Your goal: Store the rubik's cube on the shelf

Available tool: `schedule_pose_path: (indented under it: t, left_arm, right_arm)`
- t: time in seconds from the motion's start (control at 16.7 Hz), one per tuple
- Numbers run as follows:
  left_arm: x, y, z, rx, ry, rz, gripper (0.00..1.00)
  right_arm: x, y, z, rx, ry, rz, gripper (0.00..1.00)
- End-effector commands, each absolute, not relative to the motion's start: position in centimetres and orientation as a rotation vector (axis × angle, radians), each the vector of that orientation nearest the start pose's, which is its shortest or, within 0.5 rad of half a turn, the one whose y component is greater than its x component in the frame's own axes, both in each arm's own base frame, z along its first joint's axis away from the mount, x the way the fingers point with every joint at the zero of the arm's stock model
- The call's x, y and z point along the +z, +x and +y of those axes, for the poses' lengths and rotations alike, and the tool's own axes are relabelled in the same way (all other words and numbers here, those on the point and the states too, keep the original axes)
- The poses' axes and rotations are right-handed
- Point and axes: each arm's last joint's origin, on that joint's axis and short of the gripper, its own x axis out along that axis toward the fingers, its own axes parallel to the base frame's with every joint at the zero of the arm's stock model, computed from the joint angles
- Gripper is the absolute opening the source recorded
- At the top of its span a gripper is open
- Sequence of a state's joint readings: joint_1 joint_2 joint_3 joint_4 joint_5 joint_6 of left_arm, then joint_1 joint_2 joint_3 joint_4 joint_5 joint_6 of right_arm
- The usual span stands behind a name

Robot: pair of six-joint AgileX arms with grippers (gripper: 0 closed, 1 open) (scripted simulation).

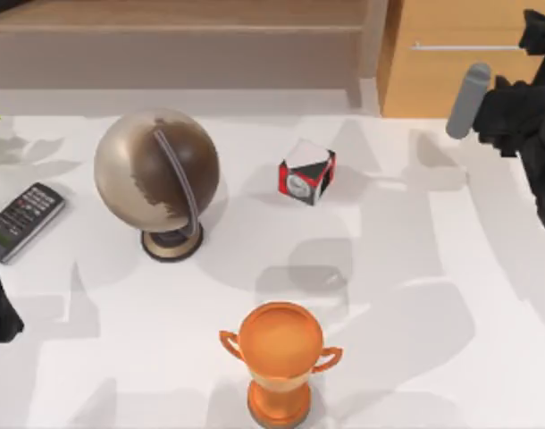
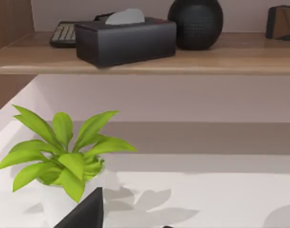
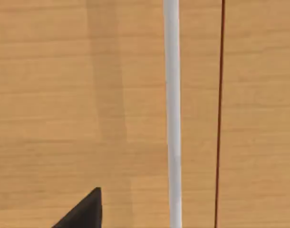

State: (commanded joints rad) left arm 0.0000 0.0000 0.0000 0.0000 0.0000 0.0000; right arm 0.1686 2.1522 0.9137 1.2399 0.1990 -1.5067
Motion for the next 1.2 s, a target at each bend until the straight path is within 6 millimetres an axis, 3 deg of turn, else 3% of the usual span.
schedule_pose_path:
  t: [0.24, 0.54, 0.9, 1.14, 1.2]
  left_arm:
    - [16.0, 10.6, -0.1, 0.0, 0.0, 0.0, 1.0]
    - [16.0, 10.6, -0.1, 0.0, 0.0, 0.0, 1.0]
    - [16.0, 10.6, -0.1, 0.0, 0.0, 0.0, 1.0]
    - [16.0, 10.6, -0.1, 0.0, 0.0, 0.0, 1.0]
    - [16.0, 10.6, -0.1, 0.0, 0.0, 0.0, 1.0]
  right_arm:
    - [8.9, 40.6, 7.0, -0.008, -1.571, 0.008, 1.0]
    - [8.9, 40.6, 6.7, -0.007, -1.57, 0.013, 1.0]
    - [8.9, 42.8, 6.9, -0.008, -1.571, 0.008, 1.0]
    - [8.9, 43.1, 6.9, -0.008, -1.571, 0.008, 1.0]
    - [8.9, 43.1, 6.9, -0.008, -1.571, 0.008, 0.92]
